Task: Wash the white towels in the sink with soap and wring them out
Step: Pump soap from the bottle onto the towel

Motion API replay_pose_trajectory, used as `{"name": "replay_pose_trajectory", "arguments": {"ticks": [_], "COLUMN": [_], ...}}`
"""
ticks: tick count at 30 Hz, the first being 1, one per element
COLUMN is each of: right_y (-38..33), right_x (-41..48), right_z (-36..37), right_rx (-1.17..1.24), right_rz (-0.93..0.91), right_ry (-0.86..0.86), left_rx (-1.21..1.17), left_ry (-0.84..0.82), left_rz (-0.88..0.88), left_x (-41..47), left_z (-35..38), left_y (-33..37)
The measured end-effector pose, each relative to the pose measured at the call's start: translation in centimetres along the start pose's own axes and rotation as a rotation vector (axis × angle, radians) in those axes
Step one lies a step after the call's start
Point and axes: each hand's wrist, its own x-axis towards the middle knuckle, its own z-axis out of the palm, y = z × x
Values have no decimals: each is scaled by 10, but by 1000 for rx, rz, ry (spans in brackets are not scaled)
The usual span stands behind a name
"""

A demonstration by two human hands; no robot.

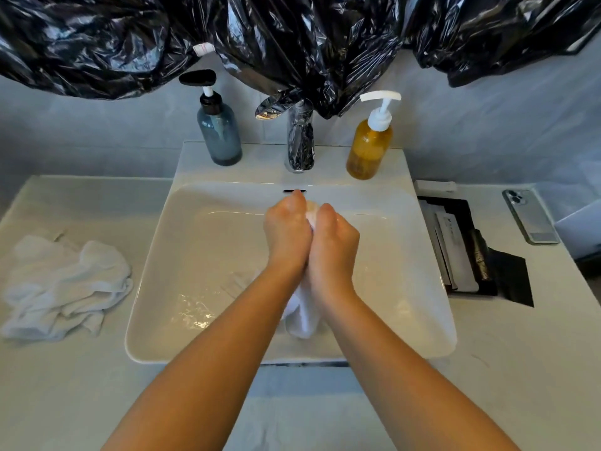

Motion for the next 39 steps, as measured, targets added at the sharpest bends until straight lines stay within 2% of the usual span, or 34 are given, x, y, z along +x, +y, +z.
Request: {"name": "replay_pose_trajectory", "arguments": {"ticks": [5, 8, 10, 12, 14, 16, 20, 22, 25, 27, 30, 33, 36, 39], "right_y": [0, -4, -10, -15, -16, -17, -23, -25, -25, -24, -30, -40, -50, -61], "right_x": [9, -5, 6, 16, 15, 8, 0, -3, -4, 0, 11, 19, 17, 13], "right_z": [-6, -2, -6, -14, -22, -30, -38, -40, -48, -59, -81, -91, -91, -89], "right_rx": [29, 14, 24, 52, 118, 152, 157, 181, 204, 128, -299, -597, -682, -694], "right_rz": [80, 48, 91, 172, 239, 264, 303, 310, 266, 116, -200, -344, -438, -517], "right_ry": [33, -22, -5, 11, -38, -120, -230, -265, -352, -446, -579, -613, -606, -638], "left_rx": [-22, -89, -96, -211, -391, -471, -487, -489, -419, -211, 201, 561, 766, 585], "left_ry": [-20, -2, -63, -145, -198, -237, -328, -373, -376, -368, -379, -404, -426, -554], "left_rz": [-20, -87, -109, -178, -290, -361, -483, -481, -341, -82, 302, 565, 658, 581], "left_x": [-9, 4, -9, -21, -17, -7, -5, -6, -8, -4, 8, 18, 19, 17], "left_z": [6, 2, 4, 2, -8, -20, -33, -39, -45, -55, -80, -97, -101, -107], "left_y": [-2, -1, 4, 3, 3, 2, -3, -2, 7, 9, 13, 19, 29, 47]}}
